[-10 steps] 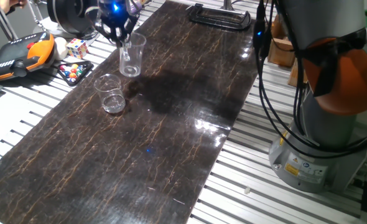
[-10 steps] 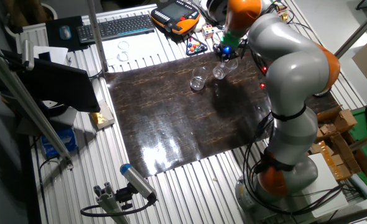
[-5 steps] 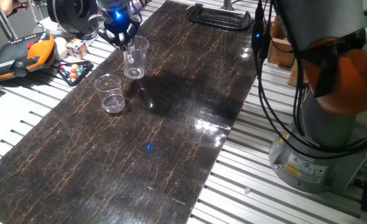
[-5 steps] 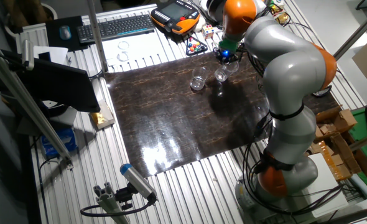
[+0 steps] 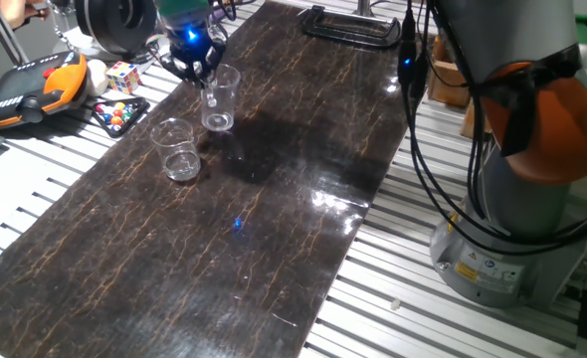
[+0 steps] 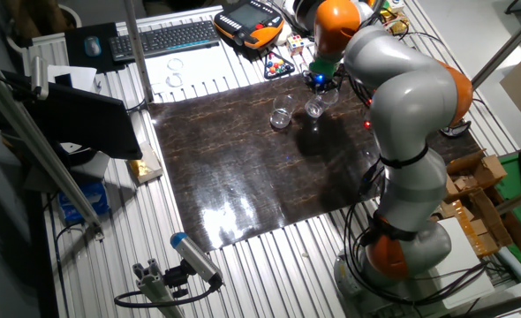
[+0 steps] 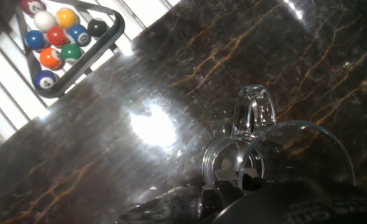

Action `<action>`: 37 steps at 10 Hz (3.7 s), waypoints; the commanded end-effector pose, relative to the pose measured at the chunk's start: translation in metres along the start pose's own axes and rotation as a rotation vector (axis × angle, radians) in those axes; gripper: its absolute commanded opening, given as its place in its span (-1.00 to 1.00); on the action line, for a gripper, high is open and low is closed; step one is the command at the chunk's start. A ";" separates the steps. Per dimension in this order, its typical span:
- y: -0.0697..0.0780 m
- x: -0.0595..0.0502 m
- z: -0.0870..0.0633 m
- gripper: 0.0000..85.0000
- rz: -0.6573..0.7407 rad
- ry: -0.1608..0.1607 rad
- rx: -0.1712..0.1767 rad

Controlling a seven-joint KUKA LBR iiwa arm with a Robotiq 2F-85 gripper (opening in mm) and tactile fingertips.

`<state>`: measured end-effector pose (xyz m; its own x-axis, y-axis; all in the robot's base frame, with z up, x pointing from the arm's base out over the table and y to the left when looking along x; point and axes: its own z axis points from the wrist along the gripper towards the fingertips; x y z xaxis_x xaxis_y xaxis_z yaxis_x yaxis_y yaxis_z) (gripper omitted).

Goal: Pour the water from one cup into another empty cup

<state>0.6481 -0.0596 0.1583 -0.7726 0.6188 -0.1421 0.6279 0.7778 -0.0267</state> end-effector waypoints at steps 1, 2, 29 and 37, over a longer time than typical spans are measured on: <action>0.000 0.000 0.003 -0.98 0.000 -0.001 0.001; -0.001 0.000 0.005 -0.98 -0.010 -0.002 0.004; 0.025 0.033 -0.096 -0.98 -0.165 0.054 -0.091; 0.024 0.084 -0.120 -0.98 -0.432 0.067 -0.096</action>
<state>0.5860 0.0246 0.2650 -0.9681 0.2398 -0.0720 0.2388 0.9708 0.0231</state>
